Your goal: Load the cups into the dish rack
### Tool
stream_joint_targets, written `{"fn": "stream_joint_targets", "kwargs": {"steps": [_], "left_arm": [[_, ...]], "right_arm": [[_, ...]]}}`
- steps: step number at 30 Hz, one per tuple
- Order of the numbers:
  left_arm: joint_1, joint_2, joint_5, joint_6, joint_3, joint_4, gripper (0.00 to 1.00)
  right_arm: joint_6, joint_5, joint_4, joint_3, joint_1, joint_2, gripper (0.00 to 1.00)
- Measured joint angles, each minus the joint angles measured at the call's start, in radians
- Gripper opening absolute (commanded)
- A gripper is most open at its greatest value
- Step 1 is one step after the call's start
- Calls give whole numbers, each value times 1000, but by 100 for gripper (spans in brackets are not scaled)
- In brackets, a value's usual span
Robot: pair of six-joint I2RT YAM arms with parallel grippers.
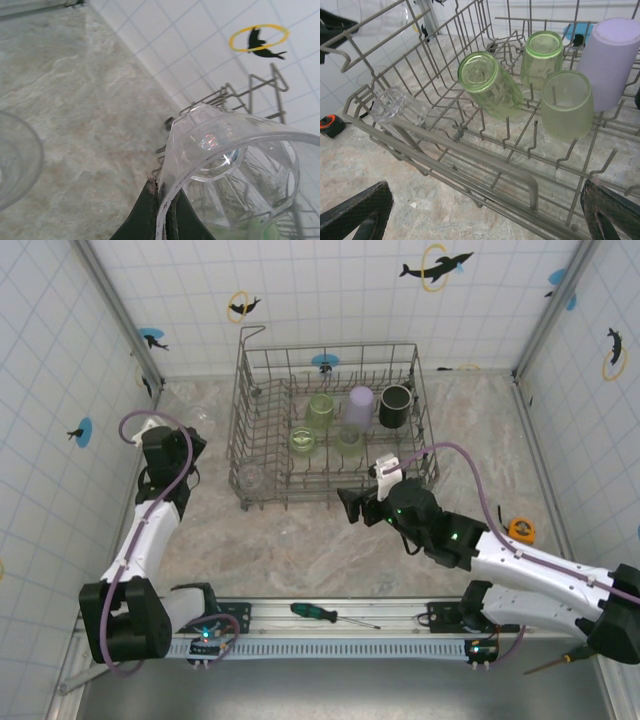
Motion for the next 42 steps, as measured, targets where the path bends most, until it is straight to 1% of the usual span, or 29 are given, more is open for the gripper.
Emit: {"fn": "stream_joint_targets", "kwargs": {"steps": [5,15,21,26,31,35,42], "left_arm": [[0,-35,80,8,-44,96,0],[1,-55,202,30,-58,258,0],[1,-52,315,24,-61,333,0],[1,-21,433,-7,-61,388,0],[0,-5,503,-55,-61,445,0],[-19,-5,522,-76,-61,478,0],[-111,19,525,-80,-61,520,0]], "right_arm": [[7,-12,-9,6,0,14,100],[18,-29,-10,24,1,38,100],[18,-60,-8,69,-1,71,100],[34,-138,21,79,-35,94,100],[63,-229,41,127,-90,146,100],[87,-307,71,183,-130,199,100],[178,-455,199,217,-218,288,100]]}}
